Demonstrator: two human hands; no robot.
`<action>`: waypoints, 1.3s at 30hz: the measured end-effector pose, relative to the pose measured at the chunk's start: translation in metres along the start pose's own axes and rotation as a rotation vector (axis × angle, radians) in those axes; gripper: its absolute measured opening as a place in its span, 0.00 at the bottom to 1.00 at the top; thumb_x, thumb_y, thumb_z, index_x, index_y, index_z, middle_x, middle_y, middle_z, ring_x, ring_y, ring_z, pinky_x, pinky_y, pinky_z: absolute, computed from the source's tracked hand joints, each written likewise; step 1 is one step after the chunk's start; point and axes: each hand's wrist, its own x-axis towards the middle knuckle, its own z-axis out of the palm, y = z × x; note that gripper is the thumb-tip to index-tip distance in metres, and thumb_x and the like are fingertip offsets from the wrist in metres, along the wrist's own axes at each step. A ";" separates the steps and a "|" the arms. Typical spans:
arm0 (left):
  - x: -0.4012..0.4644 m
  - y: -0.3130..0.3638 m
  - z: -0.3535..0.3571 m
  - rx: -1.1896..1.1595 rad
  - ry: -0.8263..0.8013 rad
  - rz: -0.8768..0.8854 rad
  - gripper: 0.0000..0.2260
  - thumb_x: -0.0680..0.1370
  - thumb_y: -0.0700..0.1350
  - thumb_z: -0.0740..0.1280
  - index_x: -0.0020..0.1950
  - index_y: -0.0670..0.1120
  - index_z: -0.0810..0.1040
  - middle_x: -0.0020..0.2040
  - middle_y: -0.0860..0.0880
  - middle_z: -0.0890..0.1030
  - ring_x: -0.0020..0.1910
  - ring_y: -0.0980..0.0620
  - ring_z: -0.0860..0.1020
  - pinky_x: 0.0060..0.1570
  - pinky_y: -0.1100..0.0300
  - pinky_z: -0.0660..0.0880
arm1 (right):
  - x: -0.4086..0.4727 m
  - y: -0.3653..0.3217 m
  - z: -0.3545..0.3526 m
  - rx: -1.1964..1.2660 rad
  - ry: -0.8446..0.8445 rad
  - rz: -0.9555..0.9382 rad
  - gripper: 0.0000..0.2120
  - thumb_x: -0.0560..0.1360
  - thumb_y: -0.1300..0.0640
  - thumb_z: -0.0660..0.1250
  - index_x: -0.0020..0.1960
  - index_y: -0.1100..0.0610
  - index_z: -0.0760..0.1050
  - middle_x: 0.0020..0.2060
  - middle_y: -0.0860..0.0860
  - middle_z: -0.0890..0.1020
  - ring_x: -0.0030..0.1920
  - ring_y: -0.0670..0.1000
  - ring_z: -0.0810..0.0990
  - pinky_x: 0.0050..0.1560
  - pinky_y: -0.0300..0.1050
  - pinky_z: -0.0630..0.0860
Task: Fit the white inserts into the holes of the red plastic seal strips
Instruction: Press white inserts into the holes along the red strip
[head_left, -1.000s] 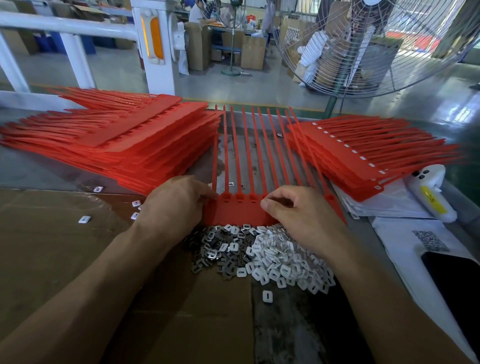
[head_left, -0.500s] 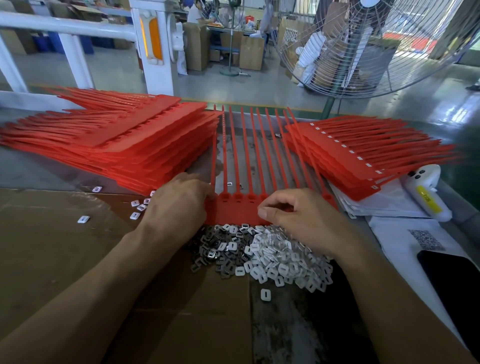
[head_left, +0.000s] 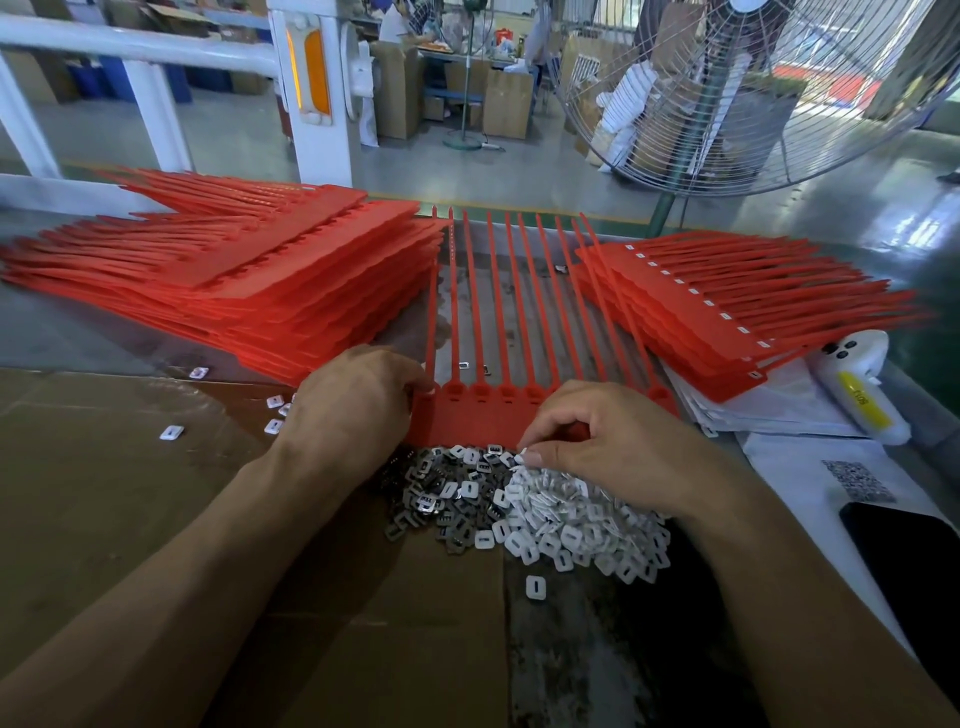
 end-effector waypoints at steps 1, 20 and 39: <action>0.000 0.000 0.000 -0.007 0.002 0.001 0.17 0.80 0.38 0.63 0.57 0.58 0.85 0.59 0.54 0.83 0.59 0.51 0.78 0.58 0.50 0.77 | 0.000 0.000 0.001 -0.005 0.008 -0.004 0.02 0.75 0.47 0.76 0.44 0.43 0.85 0.48 0.41 0.81 0.49 0.40 0.81 0.56 0.46 0.78; -0.008 0.039 0.012 -0.408 0.153 0.334 0.11 0.75 0.53 0.73 0.53 0.51 0.80 0.47 0.57 0.79 0.45 0.56 0.79 0.43 0.61 0.77 | 0.013 -0.005 0.016 0.586 0.277 0.059 0.08 0.76 0.42 0.72 0.50 0.42 0.86 0.44 0.45 0.87 0.45 0.43 0.85 0.54 0.47 0.79; -0.003 0.026 0.008 -0.297 0.259 0.279 0.07 0.77 0.48 0.74 0.54 0.50 0.83 0.51 0.55 0.80 0.50 0.54 0.78 0.53 0.48 0.76 | 0.007 -0.009 0.014 0.456 0.325 0.085 0.10 0.77 0.37 0.68 0.49 0.40 0.85 0.45 0.37 0.87 0.49 0.36 0.83 0.56 0.47 0.77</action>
